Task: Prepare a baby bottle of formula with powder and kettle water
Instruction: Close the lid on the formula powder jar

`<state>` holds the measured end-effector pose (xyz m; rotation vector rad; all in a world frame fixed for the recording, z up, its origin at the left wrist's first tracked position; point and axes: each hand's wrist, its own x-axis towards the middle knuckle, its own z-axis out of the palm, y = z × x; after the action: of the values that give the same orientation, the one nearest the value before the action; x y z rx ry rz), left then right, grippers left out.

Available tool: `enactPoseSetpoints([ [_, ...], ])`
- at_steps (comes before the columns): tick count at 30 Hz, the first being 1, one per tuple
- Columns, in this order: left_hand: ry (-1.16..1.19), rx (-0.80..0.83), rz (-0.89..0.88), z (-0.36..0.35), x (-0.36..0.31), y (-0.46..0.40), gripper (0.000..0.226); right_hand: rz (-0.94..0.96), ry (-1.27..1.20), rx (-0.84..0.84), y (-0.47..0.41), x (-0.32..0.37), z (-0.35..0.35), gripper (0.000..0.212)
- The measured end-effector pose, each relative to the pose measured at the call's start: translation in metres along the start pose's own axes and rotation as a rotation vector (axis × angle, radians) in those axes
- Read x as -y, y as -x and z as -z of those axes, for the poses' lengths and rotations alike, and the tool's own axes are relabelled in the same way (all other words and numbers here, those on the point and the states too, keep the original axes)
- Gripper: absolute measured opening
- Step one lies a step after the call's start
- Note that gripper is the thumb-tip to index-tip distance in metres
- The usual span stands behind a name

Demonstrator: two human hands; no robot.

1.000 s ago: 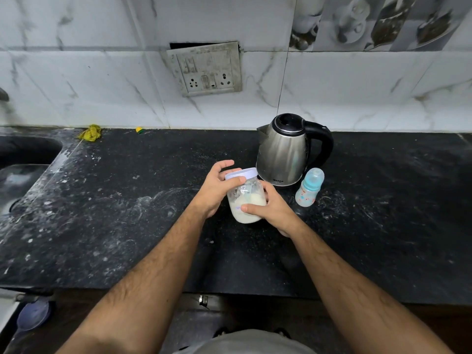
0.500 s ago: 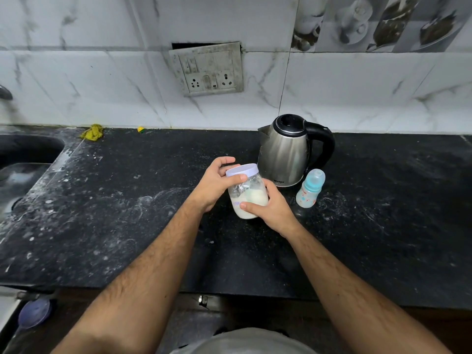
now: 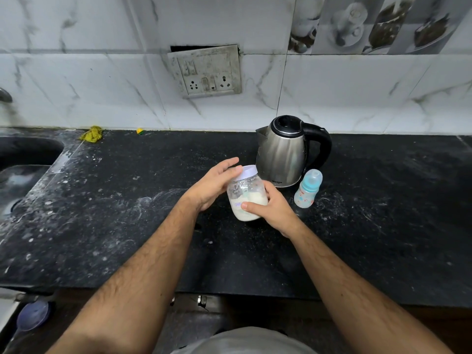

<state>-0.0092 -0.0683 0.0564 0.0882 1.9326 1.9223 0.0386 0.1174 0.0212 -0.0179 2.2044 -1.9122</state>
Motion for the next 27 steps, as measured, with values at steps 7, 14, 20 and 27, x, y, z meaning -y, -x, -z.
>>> enactPoseSetpoints([
  [7,-0.333,-0.266,-0.079,-0.016,0.0,-0.003,0.077,0.07,0.137,-0.119,0.005,-0.001,-0.005,0.072],
  [14,-0.493,-0.55,-0.056,-0.035,0.002,-0.002,0.061,0.081,0.384,-0.255,0.006,-0.002,-0.016,0.085],
  [20,-0.151,-0.25,-0.126,-0.02,-0.001,0.002,0.057,0.029,-0.053,0.017,0.009,0.006,0.0,0.059],
  [27,0.078,0.1,-0.086,0.002,0.0,0.009,0.057,-0.051,-0.265,0.245,0.009,0.007,0.005,0.077],
])
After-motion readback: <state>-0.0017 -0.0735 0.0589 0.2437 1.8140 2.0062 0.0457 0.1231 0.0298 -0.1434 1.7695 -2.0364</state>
